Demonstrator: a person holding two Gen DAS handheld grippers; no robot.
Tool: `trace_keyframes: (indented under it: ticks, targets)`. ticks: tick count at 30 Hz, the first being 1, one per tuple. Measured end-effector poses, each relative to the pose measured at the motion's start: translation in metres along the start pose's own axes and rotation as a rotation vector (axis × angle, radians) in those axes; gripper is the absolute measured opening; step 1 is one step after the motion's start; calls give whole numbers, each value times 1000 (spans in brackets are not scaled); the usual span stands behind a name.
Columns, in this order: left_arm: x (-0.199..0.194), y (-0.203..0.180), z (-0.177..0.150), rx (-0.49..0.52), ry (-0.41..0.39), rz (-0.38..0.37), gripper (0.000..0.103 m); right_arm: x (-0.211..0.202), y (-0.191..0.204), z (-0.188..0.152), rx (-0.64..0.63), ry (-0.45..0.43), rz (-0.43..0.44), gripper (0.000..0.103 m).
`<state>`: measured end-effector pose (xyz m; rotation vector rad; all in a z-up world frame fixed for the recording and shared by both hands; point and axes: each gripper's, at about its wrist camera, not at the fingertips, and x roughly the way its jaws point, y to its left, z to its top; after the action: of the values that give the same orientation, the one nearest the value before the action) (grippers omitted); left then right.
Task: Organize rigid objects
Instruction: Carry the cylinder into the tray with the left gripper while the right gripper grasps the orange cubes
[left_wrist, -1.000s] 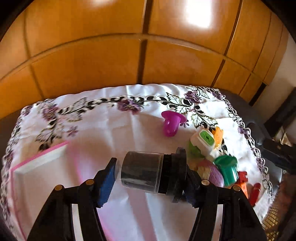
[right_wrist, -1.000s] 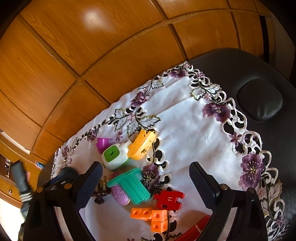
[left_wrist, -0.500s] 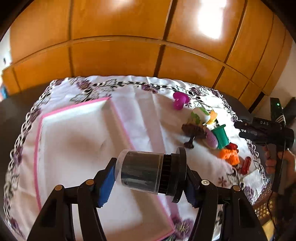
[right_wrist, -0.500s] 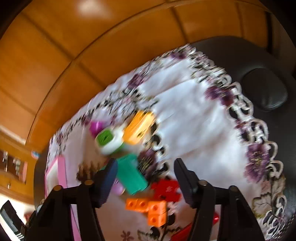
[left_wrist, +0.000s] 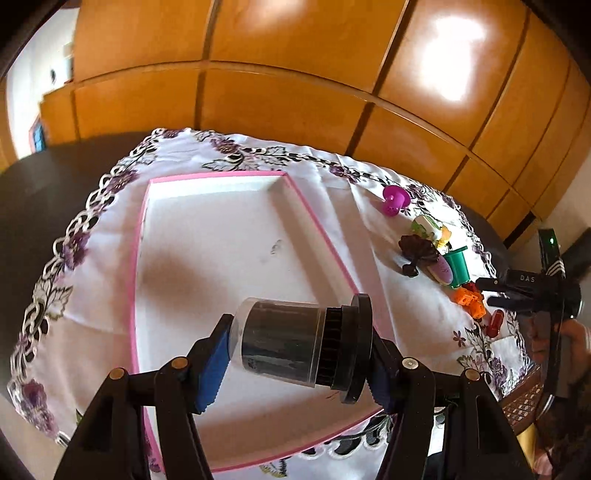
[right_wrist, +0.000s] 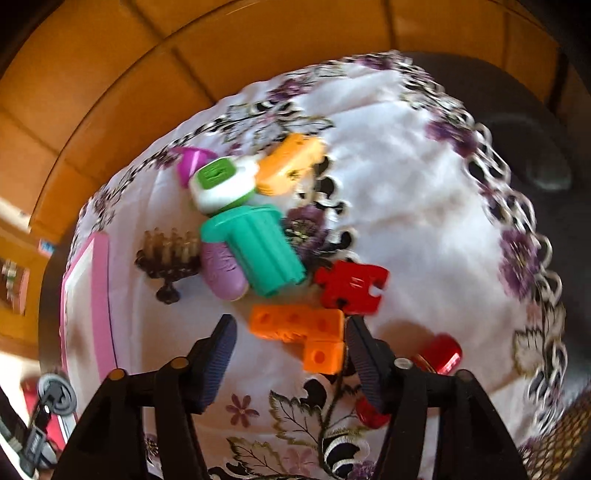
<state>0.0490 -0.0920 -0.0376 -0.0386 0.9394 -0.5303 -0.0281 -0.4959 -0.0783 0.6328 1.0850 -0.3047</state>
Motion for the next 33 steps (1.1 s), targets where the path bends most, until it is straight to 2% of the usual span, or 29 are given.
trace_keyframes:
  ticks: [1, 3, 5, 6, 7, 8, 10, 15, 19, 33]
  targets:
    - [-1, 2, -1, -6, -1, -2, 65, 1, -2, -1, 22, -1, -5, 90]
    - [-3, 5, -2, -14, -6, -7, 65, 8, 1, -3, 43, 6, -18, 91]
    - [-4, 9, -3, -19, -10, -8, 65, 16, 7, -3, 37, 3, -68, 90]
    - [-6, 12, -3, -26, -14, -6, 65, 25, 13, -4, 26, -5, -107, 88]
    - [-7, 15, -4, -31, -17, -5, 65, 31, 14, -6, 18, 0, -131, 67]
    - [-9, 20, -4, -38, -20, -2, 65, 34, 16, -7, 3, -11, -168, 64]
    - [-11, 26, -3, -51, -26, 5, 65, 34, 23, -10, -29, -32, -216, 63]
    - [-10, 48, 5, -89, -24, 20, 65, 39, 30, -15, -99, -44, -270, 62]
    - [0, 57, 18, -76, -21, 49, 65, 38, 27, -15, -107, -46, -267, 62]
    - [83, 96, 98, -88, 19, 190, 65, 39, 31, -20, -141, -72, -269, 61]
